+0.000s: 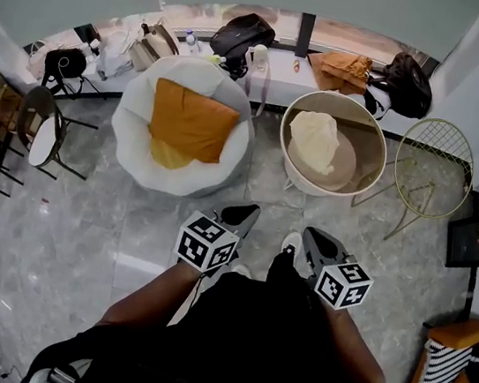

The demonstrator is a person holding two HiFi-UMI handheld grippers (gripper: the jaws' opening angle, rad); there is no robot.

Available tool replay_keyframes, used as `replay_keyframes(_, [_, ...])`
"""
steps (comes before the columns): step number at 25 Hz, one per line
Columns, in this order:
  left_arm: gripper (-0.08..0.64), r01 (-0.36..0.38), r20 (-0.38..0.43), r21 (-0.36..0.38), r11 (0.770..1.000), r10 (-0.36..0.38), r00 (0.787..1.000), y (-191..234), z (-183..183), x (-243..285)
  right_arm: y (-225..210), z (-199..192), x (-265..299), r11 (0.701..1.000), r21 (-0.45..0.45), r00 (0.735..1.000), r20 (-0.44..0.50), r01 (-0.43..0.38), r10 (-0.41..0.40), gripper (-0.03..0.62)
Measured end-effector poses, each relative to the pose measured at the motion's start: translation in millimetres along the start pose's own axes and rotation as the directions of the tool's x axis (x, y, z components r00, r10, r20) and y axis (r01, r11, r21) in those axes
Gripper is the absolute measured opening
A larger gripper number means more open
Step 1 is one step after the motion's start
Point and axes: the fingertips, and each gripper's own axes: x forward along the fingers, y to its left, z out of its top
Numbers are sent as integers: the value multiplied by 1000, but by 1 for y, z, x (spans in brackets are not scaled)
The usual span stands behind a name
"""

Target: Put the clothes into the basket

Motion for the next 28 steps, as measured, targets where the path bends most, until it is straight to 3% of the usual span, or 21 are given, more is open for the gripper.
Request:
replay_keyframes(5, [0,-10,2,-11,1000,10,1000,7,4,2,0,8,20,999,-5,999,-5,-33,33,17])
replay_keyframes(11, [0,-88,-26,-49,995,87,996,43,10,12,-20,29,54,997,-6,997,-18,-72,72,16])
replay_keyframes(21, [0,-95,-16,-30,995,95,995,71,82,99,-104,101,102,996,-3,996,4,-87,87,17])
replay_keyframes(28, [0,-102,-52,-18,995,101,993,90,117,164,-171,137,117,997,-31,998,-6,-64,64,17])
